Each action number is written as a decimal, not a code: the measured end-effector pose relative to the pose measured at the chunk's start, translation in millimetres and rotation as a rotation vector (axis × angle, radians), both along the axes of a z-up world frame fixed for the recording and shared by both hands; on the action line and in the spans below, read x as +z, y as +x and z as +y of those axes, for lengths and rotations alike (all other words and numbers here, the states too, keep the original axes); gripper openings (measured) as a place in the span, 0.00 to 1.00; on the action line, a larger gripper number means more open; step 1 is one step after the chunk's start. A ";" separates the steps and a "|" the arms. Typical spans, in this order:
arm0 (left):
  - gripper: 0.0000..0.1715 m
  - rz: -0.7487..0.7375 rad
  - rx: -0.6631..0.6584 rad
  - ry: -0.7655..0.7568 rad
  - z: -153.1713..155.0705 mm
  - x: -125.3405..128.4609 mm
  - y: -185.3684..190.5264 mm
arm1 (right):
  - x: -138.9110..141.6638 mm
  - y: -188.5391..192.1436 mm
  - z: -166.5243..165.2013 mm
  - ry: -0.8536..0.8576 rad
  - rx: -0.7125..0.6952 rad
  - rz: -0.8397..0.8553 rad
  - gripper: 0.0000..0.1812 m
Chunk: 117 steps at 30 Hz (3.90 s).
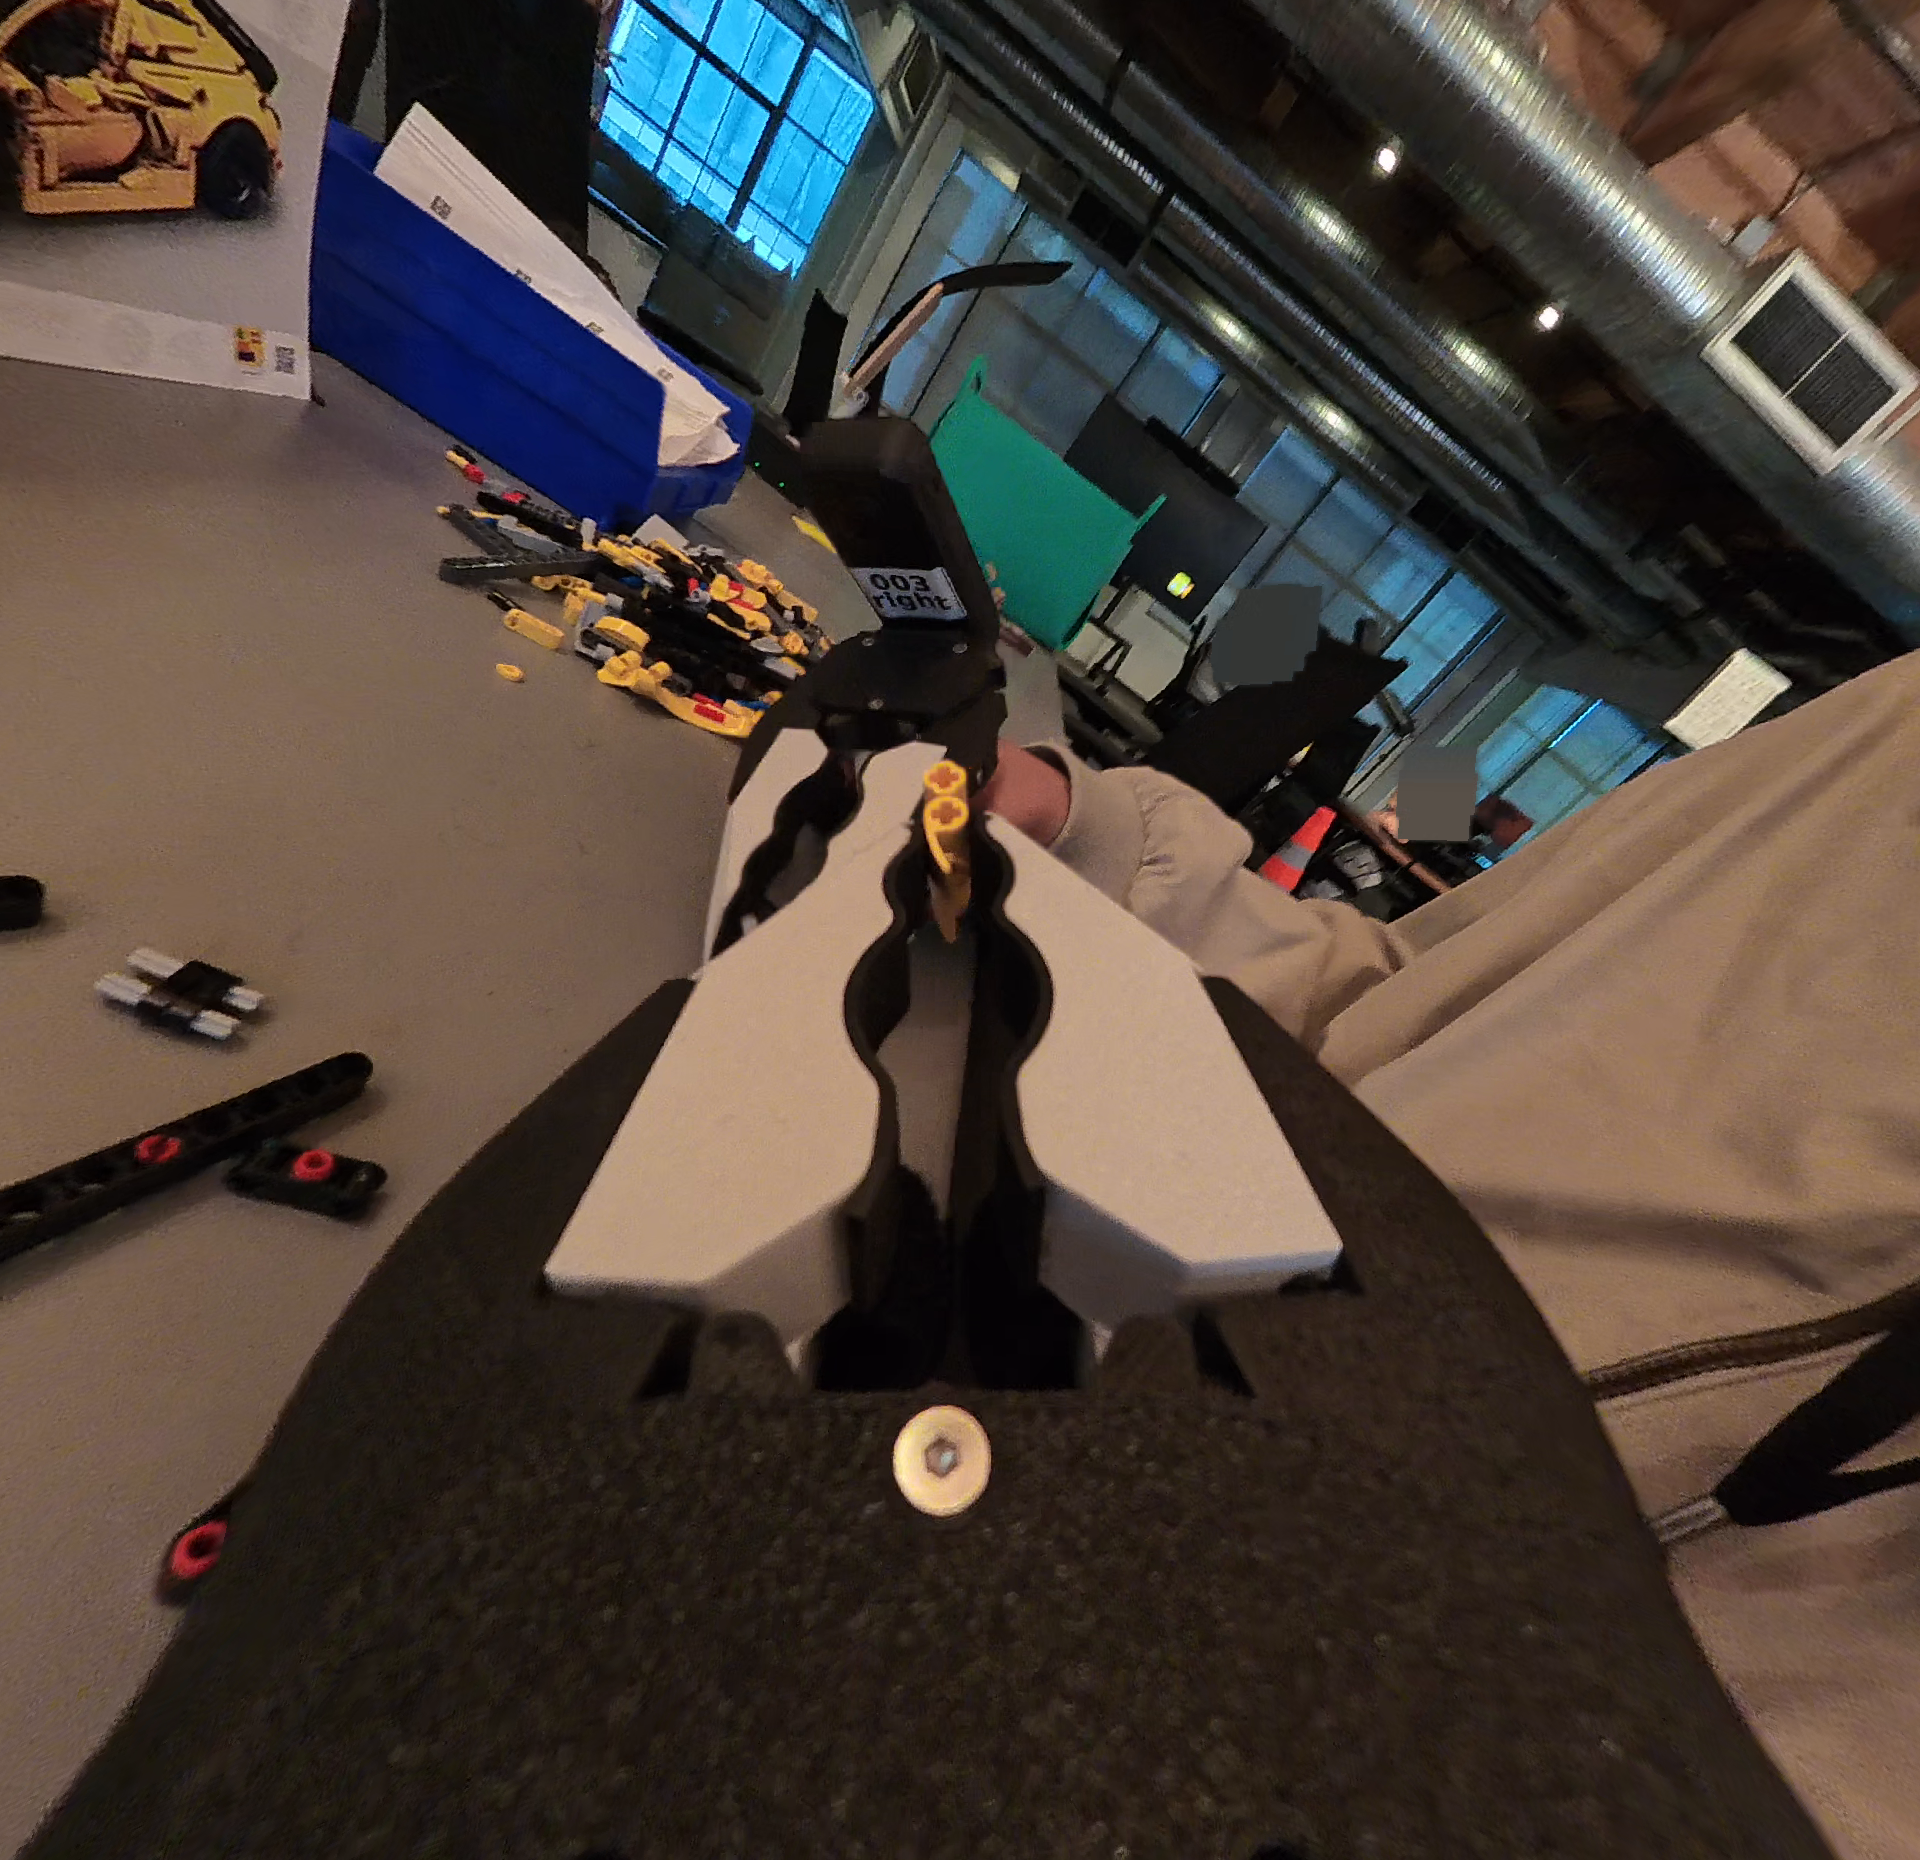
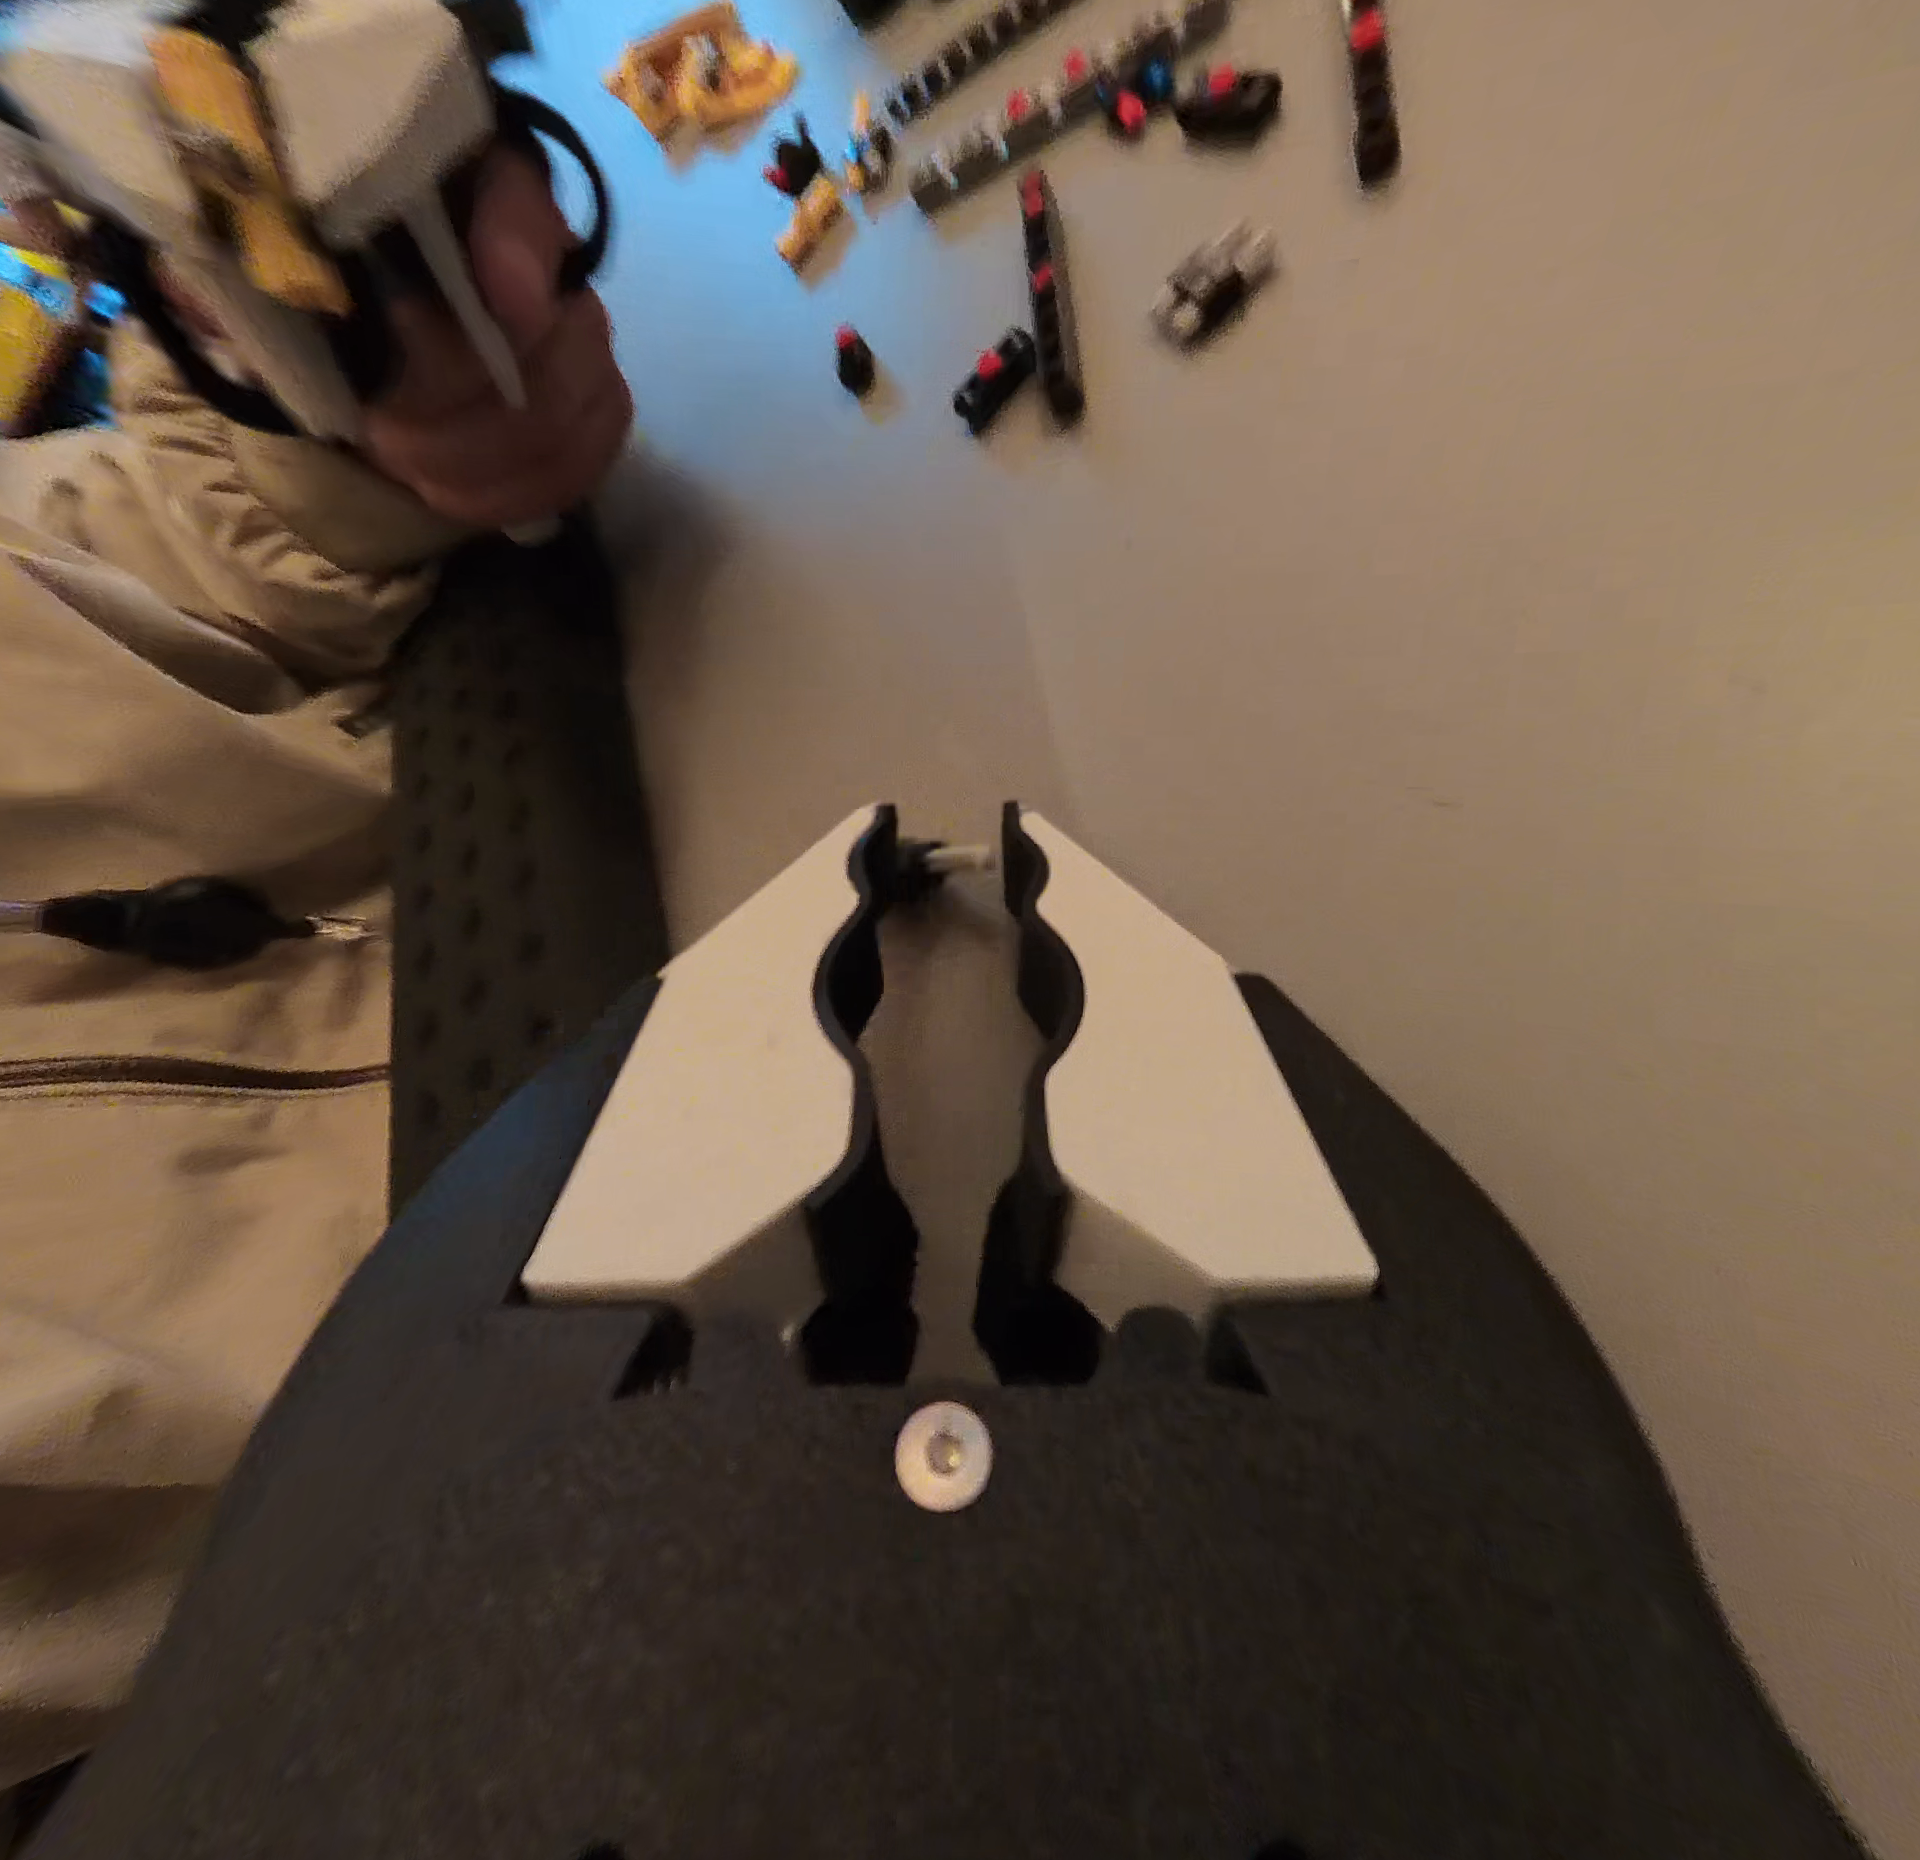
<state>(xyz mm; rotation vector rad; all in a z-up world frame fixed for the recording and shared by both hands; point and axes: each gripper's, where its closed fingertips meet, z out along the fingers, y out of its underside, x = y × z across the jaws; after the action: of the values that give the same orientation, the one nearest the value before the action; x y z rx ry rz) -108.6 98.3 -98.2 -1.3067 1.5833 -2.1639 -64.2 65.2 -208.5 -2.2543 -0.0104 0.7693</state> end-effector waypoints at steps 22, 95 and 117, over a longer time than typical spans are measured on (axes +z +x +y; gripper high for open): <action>0.04 -0.075 -0.040 0.289 -26.9 -16.2 -6.4 | 94.6 -57.1 14.7 0.481 0.161 0.090 0.08; 0.04 -0.198 0.067 0.485 -23.3 -16.7 -4.2 | 89.0 174.4 -54.4 0.288 -0.647 -0.498 0.04; 0.04 -0.359 0.312 0.801 -5.1 -11.1 6.2 | 90.6 -27.6 19.3 0.185 -0.031 0.484 0.34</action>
<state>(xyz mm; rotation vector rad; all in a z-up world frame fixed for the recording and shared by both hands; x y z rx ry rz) -102.4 93.2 -109.3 -0.7798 1.6710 -1.2554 -91.7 84.5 -117.9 -1.8440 0.1757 1.2248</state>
